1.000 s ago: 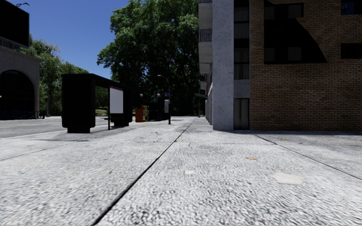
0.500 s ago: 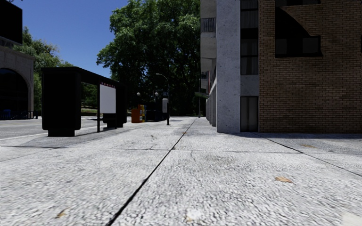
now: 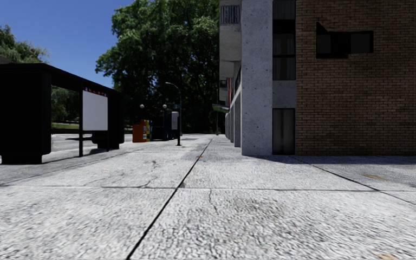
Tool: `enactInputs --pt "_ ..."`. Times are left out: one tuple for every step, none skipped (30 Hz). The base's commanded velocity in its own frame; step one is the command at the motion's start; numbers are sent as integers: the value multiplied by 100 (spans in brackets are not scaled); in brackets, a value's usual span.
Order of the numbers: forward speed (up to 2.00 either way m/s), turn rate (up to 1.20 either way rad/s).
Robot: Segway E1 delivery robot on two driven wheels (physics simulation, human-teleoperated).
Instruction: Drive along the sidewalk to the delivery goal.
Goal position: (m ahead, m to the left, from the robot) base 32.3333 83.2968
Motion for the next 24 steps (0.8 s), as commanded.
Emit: enactInputs --pt "200 -29" --pt "200 -28" --pt "200 -9" --pt "200 0" --pt "200 0" --pt "200 0" --pt "200 0" --pt "200 0" --pt "200 0" --pt "200 0" --pt "200 0" --pt "200 0" --pt "200 0" --pt "200 0" --pt "200 0" --pt "200 0" --pt "200 0" --pt "200 0" --pt "200 0" --pt "200 0" --pt "200 0" --pt "200 0" --pt "200 0" --pt "200 0"
